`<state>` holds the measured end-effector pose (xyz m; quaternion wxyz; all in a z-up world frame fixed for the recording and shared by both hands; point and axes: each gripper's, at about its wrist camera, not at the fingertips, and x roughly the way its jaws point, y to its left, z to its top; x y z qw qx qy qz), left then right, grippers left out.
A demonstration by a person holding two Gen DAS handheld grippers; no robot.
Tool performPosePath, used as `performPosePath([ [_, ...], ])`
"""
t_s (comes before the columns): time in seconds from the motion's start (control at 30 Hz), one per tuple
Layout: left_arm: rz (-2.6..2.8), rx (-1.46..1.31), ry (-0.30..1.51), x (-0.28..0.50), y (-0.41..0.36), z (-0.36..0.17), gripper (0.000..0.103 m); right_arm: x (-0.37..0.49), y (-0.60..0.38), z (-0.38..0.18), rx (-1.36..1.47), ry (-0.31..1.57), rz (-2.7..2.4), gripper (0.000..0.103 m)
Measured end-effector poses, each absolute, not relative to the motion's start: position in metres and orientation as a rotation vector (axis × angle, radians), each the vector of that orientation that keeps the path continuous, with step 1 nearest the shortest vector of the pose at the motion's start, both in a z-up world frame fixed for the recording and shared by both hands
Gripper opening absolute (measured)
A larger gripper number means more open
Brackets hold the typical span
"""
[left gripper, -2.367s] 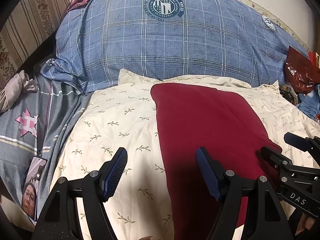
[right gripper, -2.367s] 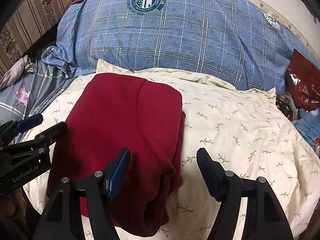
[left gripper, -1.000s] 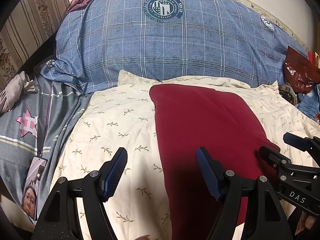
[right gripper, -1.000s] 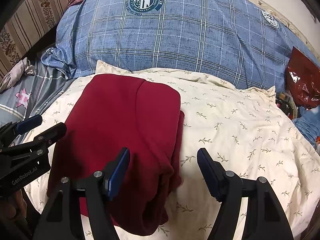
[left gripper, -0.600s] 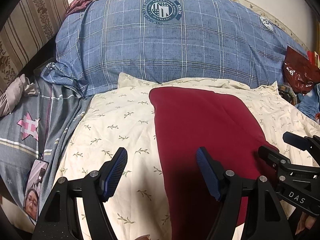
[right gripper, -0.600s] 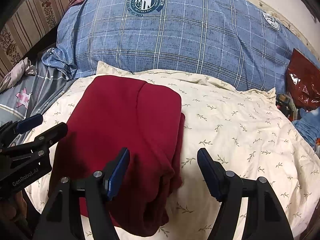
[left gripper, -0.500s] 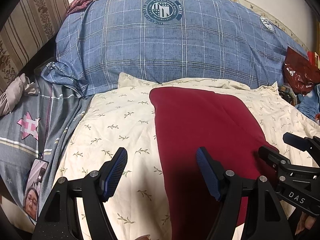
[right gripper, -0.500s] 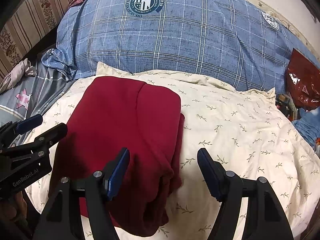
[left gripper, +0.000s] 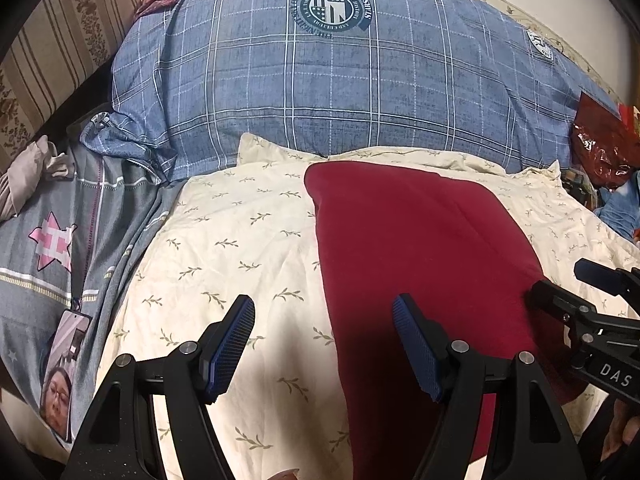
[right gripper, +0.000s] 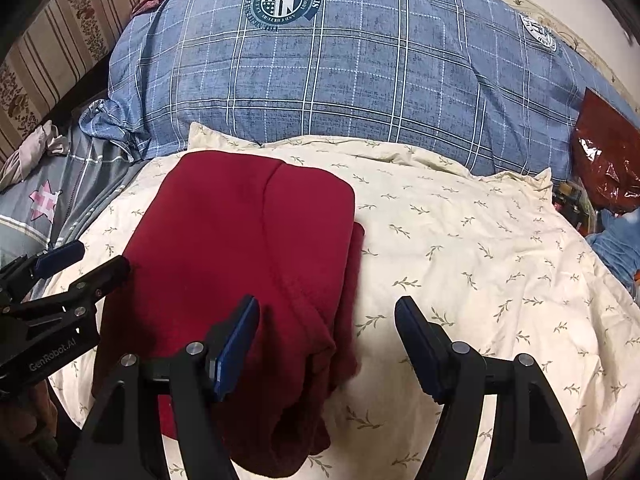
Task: Fold small clothes
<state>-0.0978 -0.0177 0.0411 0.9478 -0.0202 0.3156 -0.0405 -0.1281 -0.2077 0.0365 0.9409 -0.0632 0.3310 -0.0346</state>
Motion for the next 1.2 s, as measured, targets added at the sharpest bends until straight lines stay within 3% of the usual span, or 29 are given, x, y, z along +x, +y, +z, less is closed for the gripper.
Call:
performPosePath([
  [1.2,-0.158,-0.146,0.671,-0.064,-0.011,0.048,0.071,-0.106,-0.229,0.052,-0.010,0.665,0.010,0.076],
])
